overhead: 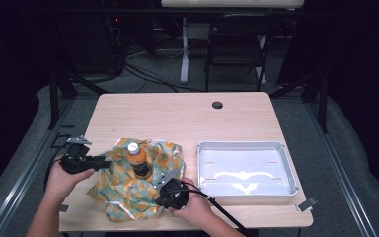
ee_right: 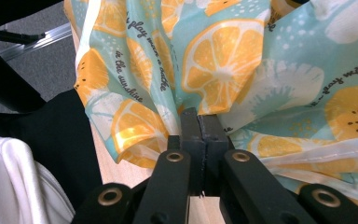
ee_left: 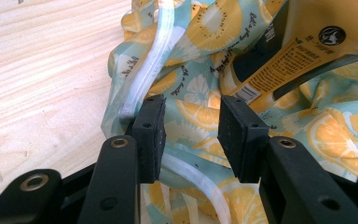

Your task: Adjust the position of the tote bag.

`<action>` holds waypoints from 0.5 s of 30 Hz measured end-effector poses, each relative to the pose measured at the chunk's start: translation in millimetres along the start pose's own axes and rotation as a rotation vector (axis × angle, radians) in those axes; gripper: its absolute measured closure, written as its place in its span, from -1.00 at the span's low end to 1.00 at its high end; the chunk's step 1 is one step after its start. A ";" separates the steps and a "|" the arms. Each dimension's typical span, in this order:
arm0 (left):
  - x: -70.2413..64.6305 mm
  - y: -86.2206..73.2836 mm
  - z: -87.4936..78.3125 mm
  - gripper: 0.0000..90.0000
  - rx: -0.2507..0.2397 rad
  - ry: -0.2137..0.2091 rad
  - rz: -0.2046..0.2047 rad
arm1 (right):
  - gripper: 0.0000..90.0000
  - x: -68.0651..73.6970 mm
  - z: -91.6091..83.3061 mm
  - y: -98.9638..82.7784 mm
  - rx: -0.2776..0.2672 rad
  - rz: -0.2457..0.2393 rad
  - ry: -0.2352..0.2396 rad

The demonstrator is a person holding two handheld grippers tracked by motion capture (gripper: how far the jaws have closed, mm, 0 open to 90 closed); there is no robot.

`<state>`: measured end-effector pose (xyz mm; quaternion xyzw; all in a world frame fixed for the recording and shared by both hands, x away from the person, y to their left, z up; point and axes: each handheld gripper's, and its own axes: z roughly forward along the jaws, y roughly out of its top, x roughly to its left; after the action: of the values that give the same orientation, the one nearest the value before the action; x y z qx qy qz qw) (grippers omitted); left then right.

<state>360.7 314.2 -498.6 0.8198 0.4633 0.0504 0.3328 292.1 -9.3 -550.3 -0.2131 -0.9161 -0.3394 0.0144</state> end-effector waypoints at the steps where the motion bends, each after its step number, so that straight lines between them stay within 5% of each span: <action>1: -0.2 0.3 -1.0 0.36 -0.004 -0.001 0.001 | 1.00 -0.2 -0.8 -0.1 -0.003 0.003 0.000; 15: -5.3 4.3 -22.1 0.34 -0.126 0.081 0.012 | 1.00 -3.7 -15.5 2.3 -0.080 0.038 0.008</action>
<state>352.1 319.5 -477.7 0.7972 0.4675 0.1148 0.3642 294.6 -18.9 -537.6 -0.2295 -0.8976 -0.3761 0.0157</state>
